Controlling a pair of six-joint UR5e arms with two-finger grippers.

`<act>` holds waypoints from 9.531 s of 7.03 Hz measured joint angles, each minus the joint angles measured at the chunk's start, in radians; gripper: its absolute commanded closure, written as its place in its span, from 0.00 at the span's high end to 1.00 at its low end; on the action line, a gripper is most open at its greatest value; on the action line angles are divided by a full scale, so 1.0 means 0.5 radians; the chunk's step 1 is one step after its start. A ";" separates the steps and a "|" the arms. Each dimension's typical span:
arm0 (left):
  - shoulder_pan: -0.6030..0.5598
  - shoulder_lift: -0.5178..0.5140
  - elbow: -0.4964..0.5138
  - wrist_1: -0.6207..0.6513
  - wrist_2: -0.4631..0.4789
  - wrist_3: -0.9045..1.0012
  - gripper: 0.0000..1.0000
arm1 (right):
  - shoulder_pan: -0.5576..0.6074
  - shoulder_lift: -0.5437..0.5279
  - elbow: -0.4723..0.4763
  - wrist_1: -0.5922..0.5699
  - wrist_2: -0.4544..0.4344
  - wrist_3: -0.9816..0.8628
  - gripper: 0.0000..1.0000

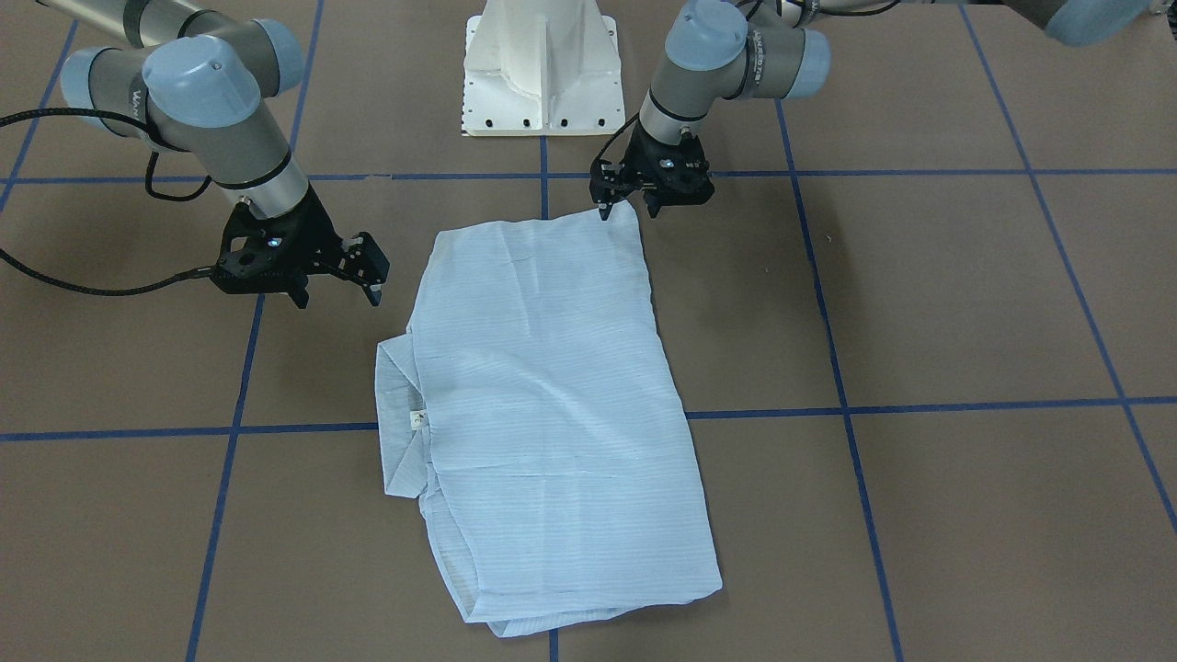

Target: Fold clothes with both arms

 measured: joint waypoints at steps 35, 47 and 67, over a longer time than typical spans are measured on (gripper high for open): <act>0.017 -0.035 -0.004 -0.005 -0.002 -0.037 0.00 | -0.819 0.391 -0.144 -0.344 -0.729 2.140 0.01; 0.034 -0.030 -0.510 0.297 -0.138 -0.015 0.00 | -1.008 0.386 0.656 -0.994 -0.753 2.175 0.00; -0.711 -0.896 1.212 -0.142 0.037 0.767 0.00 | -0.179 1.073 -1.059 -0.226 -0.735 1.368 0.00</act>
